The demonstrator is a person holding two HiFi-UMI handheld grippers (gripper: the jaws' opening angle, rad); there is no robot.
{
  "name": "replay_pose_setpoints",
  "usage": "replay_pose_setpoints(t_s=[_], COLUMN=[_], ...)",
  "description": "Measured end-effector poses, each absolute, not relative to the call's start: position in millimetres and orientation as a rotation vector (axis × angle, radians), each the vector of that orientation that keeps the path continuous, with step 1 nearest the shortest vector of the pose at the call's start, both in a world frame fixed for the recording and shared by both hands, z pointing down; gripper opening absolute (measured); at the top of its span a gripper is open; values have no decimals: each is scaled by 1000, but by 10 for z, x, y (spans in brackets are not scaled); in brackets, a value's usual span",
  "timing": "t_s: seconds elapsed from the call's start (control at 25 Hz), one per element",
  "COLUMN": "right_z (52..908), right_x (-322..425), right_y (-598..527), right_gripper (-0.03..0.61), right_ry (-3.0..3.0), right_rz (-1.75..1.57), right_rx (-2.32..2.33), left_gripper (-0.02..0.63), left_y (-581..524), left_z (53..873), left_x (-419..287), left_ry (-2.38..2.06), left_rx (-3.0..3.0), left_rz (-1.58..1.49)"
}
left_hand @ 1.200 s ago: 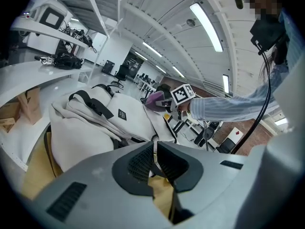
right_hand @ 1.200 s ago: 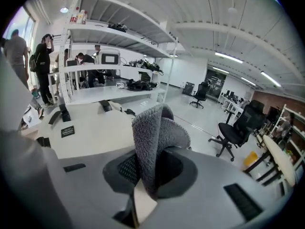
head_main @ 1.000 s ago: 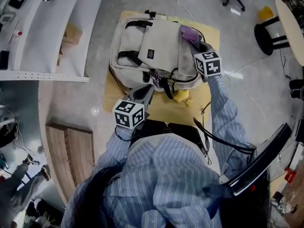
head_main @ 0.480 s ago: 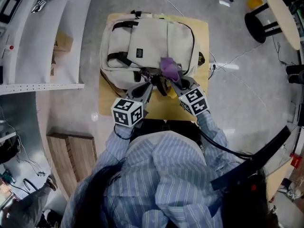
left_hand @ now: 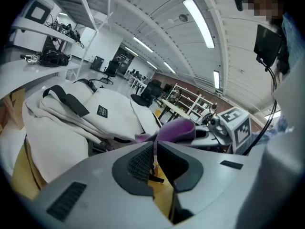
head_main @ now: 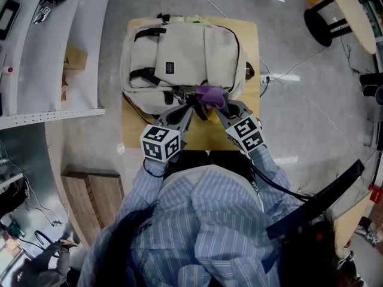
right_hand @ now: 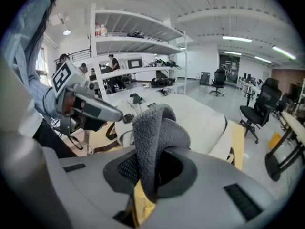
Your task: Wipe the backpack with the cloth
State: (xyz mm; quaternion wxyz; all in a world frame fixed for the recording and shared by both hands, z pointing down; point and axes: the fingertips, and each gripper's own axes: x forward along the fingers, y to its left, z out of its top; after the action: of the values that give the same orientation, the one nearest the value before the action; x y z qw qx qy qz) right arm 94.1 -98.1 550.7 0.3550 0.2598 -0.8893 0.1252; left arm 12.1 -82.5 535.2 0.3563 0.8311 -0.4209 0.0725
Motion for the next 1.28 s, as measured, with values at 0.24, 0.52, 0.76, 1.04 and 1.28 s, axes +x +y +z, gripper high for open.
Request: replay_pose_setpoints(t_s=[0.24,0.52,0.76,1.04,1.28], right_z=[5006,4864,4772,5088,5349], right_x=[1162,1425,1510,1426,1380], right_y=[-2071,-3335,-4003,-3753,-2966], right_gripper=[41,41,41,41,41], right_ry=[-2312,-2235,-2162,-2129,-2168], right_rz=[145,86,20,54,151], right_rx=[846,1033,1129,1016,920], left_gripper=[23,23,23,23,23], left_y=[-864,-880,-804,-727,-749], left_z=[5373,5327,5337,5391,5376], left_x=[62,49,-27,-128,-84], left_ry=[-1095,-1095,-1111,-1147,-1141], left_rx=[2139,2142,2127,2092,2111], left_rz=[198,195,196,182,178])
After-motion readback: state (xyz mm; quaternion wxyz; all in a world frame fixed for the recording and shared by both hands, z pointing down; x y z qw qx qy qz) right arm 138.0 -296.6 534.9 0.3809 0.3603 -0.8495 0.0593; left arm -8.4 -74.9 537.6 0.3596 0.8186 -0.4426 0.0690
